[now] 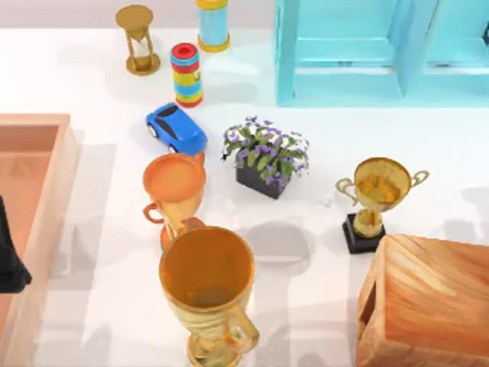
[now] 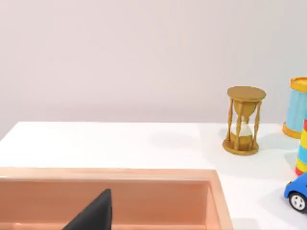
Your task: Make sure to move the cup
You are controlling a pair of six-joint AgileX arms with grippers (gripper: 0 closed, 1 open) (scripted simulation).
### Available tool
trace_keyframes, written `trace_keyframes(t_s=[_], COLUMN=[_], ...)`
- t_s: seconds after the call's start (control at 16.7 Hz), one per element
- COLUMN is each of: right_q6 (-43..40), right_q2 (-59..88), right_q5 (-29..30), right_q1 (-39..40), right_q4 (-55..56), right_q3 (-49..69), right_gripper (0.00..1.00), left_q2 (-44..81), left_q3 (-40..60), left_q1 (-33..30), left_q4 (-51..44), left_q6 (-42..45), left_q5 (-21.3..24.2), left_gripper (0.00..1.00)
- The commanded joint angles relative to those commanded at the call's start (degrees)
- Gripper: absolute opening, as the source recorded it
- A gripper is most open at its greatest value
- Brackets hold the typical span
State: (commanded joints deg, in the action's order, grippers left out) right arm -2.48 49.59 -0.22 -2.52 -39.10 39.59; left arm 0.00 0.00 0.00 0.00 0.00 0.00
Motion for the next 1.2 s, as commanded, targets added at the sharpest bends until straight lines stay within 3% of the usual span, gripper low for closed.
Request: trace_keyframes(t_s=[0.6, 1.2], right_q6=[-1.88, -1.83], right_q2=[38.59, 42.36], right_q5=[0.22, 0.24], right_q1=[-2.35, -2.42], right_q4=[-30.79, -31.33], right_q3=[31.53, 32.58], right_gripper=[1.00, 1.00], left_q2=[0.00, 0.00], left_q3=[0.00, 0.00], left_q1=[0.00, 0.00], left_q4=[0.00, 0.00], left_q6=[0.00, 0.00], left_q5=[0.00, 0.00], left_gripper=[1.00, 1.00])
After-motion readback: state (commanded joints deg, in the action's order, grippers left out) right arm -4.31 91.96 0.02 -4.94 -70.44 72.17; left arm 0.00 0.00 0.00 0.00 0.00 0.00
